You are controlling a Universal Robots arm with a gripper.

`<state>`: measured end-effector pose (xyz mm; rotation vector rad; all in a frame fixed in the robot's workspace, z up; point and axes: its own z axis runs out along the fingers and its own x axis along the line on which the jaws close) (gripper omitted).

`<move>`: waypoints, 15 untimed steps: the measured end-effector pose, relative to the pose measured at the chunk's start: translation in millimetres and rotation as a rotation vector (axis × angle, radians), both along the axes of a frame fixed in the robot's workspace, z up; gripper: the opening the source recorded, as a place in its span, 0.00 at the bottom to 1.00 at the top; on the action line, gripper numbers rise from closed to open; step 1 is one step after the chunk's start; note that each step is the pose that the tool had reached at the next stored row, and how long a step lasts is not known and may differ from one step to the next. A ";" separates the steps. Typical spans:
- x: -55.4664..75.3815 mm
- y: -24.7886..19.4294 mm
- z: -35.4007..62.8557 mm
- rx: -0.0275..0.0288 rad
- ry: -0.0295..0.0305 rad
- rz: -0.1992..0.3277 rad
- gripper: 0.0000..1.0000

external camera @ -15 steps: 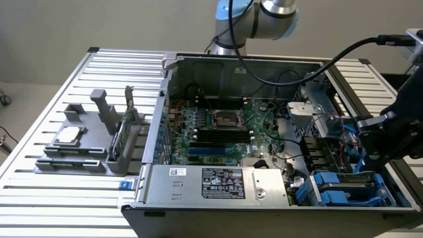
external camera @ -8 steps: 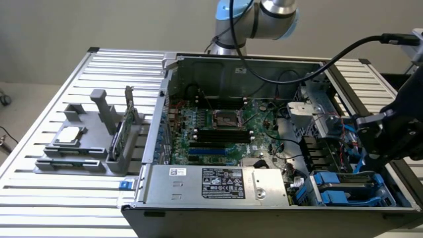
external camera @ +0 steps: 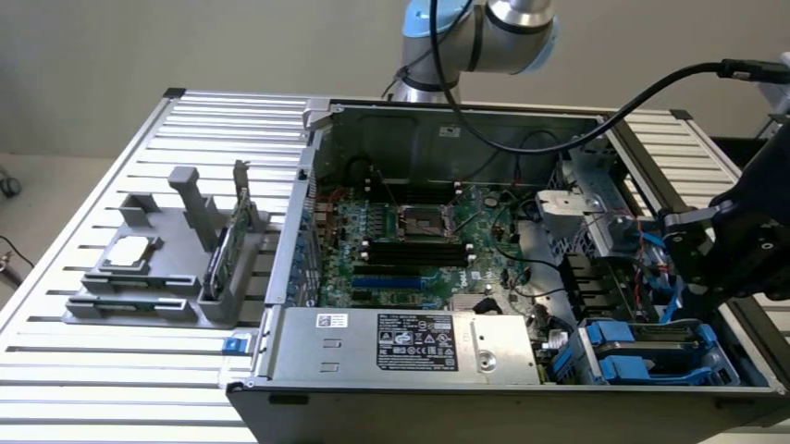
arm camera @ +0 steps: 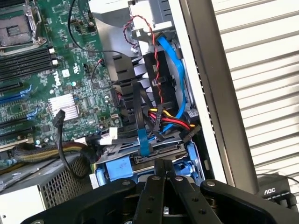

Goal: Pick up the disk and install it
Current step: 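Insert the first disk wire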

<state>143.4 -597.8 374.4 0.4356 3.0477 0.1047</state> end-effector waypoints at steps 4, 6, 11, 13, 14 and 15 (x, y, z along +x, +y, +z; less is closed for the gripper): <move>2.7 0.0 -0.1 0.0118 0.0000 -0.004 0.11; 4.3 0.0 0.0 0.0198 0.0000 -0.005 0.11; 5.4 -0.1 -0.1 0.0448 -0.0002 -0.020 0.11; 5.5 0.0 -0.4 0.0498 -0.0005 -0.038 0.11; 5.4 0.0 -0.7 0.0519 -0.0008 -0.050 0.11; 5.4 0.0 -0.8 0.0534 -0.0011 -0.063 0.11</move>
